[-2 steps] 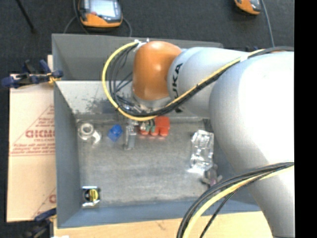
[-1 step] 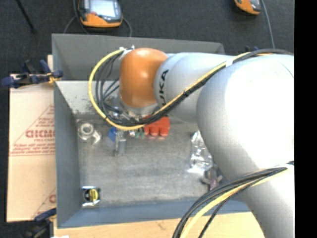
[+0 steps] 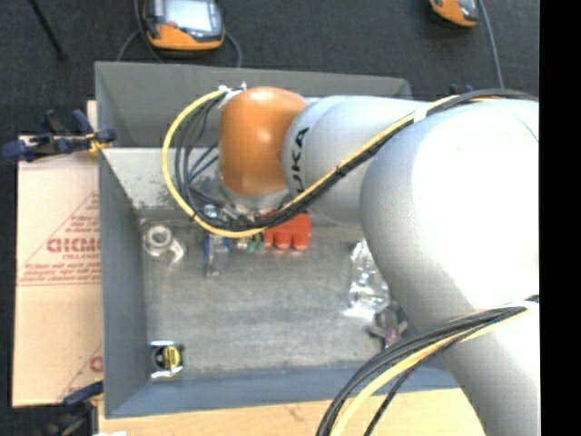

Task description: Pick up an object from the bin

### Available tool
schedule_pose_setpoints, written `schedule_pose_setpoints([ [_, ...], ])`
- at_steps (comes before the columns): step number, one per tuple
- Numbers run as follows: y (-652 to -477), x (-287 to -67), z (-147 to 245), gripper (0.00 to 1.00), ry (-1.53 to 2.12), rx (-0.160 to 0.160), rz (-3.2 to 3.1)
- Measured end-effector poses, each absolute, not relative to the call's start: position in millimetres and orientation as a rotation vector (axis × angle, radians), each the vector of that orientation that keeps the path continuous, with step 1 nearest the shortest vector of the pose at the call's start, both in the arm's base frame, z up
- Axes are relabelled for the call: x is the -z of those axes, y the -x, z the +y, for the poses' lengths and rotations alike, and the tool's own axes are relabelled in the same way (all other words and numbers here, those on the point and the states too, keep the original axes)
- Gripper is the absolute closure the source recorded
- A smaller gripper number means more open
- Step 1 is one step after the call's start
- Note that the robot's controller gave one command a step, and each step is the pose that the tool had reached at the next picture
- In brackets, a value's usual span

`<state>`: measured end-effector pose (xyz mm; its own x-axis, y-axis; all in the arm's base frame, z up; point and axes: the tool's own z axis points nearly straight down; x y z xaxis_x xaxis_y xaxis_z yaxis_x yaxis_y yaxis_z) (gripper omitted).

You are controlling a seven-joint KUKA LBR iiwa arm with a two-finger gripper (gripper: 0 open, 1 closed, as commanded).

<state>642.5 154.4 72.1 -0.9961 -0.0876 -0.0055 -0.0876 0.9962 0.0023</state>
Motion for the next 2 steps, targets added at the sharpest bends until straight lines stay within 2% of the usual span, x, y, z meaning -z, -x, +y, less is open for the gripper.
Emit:
schedule_pose_setpoints([
  [1, -608.8, -207, 171, 1.00, 0.699, 0.000, 3.051],
  [2, -623.5, -125, 71, 1.00, 0.342, 0.003, 3.123],
])
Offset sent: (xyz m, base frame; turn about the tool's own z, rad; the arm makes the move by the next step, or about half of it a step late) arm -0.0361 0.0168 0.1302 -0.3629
